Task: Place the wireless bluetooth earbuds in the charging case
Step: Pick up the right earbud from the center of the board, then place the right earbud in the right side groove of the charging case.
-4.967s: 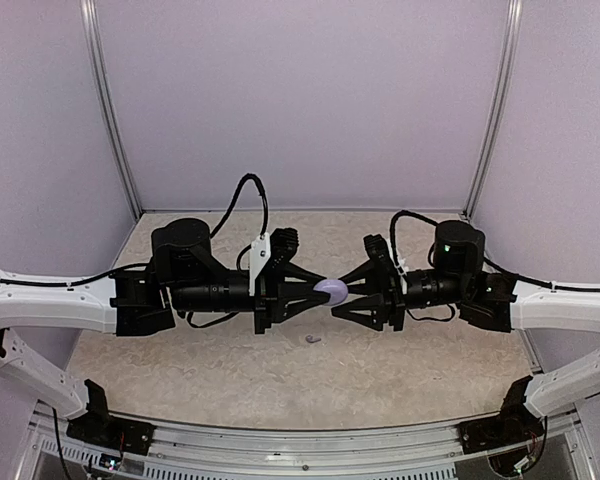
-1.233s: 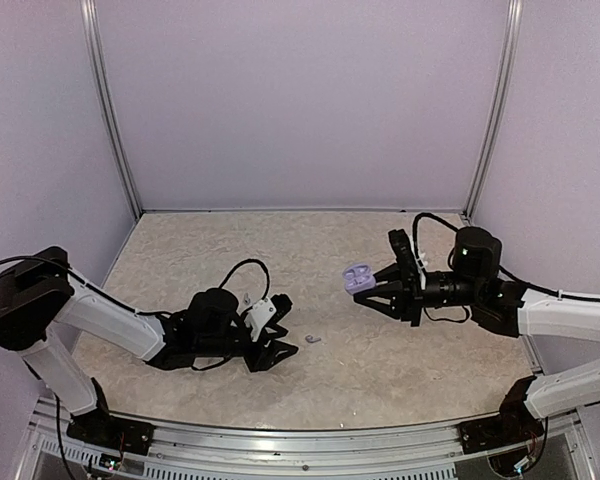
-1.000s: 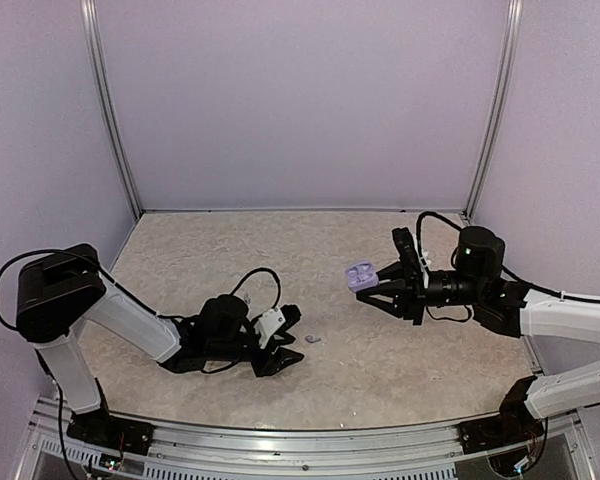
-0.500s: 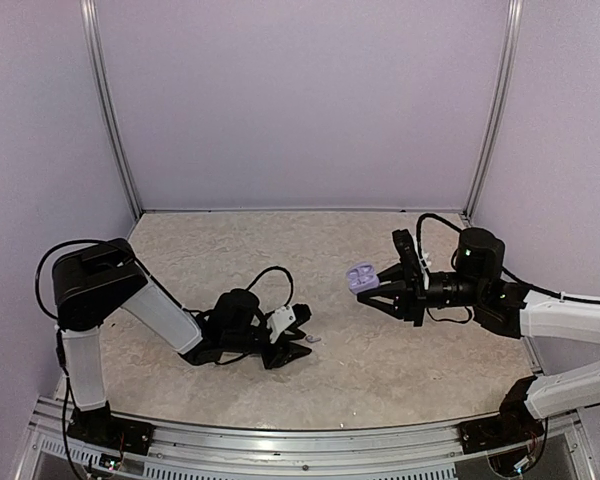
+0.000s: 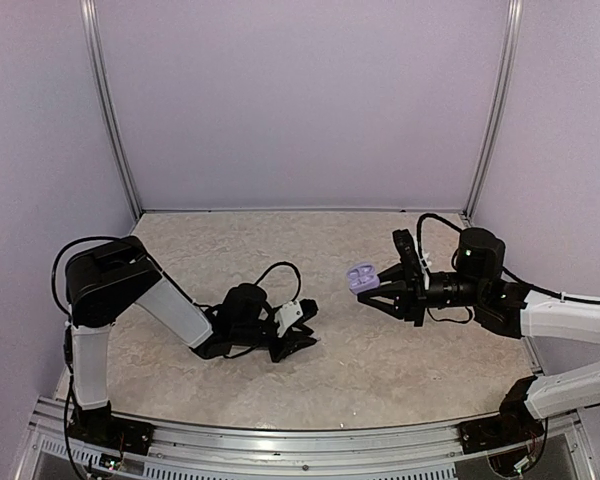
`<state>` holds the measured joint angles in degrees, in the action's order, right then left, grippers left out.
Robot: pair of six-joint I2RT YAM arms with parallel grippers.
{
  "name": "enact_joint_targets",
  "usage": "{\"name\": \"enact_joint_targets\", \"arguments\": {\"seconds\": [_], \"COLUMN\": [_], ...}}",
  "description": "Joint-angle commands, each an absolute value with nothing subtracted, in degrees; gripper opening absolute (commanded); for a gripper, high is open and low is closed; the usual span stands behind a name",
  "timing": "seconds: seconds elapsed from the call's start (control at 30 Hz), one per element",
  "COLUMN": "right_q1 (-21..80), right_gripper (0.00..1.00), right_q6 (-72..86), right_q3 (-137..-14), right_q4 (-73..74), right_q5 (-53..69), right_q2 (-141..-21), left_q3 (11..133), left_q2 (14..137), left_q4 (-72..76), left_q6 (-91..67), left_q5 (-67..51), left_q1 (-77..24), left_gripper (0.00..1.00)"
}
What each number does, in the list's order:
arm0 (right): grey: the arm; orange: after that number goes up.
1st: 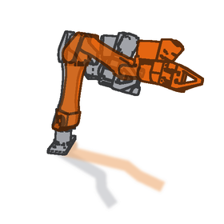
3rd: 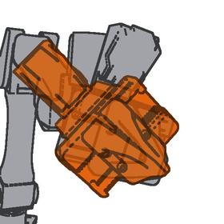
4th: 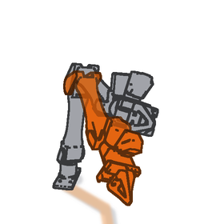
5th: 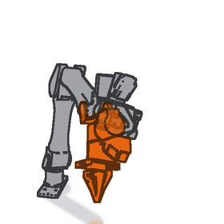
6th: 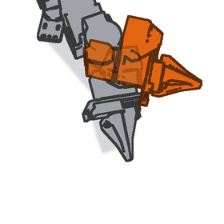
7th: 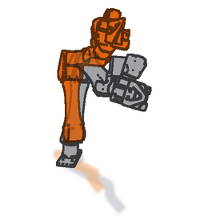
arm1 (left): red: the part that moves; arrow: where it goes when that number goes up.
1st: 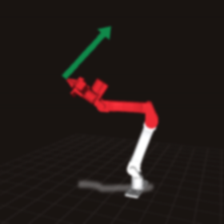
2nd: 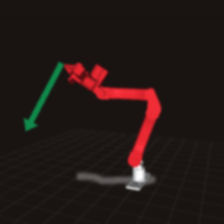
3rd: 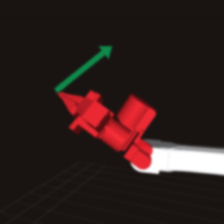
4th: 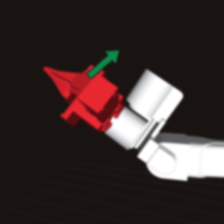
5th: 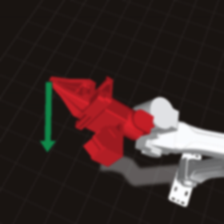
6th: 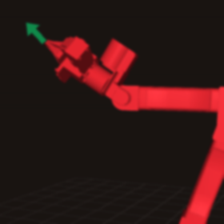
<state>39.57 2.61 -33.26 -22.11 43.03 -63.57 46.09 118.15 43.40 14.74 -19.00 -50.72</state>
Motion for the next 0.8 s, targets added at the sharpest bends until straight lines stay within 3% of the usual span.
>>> {"name": "enact_joint_targets", "arguments": {"seconds": [0.0, 0.3, 0.77], "right_q1": [38.94, 38.93, 38.89], "right_gripper": [0.12, 0.12, 0.12], "right_q6": [2.38, 2.21, 1.1], "right_q3": [-32.81, -32.7, -32.18], "right_q4": [-21.45, -21.53, -21.21], "right_q5": [43.07, 43.42, 43.03], "right_q2": [-62.42, -62.93, -62.9], "left_q3": [46.91, 45.74, 40.24], "left_q2": [119.79, 115.41, 99.59], "left_q4": [39.55, 36.25, 29.75], "left_q6": [16.23, 15.13, 5.62], "left_q5": [-19.69, -19.92, -18.08], "left_q1": [-50.36, -50.62, -52.22], "left_gripper": [0.23, 0.15, 0.14]}}
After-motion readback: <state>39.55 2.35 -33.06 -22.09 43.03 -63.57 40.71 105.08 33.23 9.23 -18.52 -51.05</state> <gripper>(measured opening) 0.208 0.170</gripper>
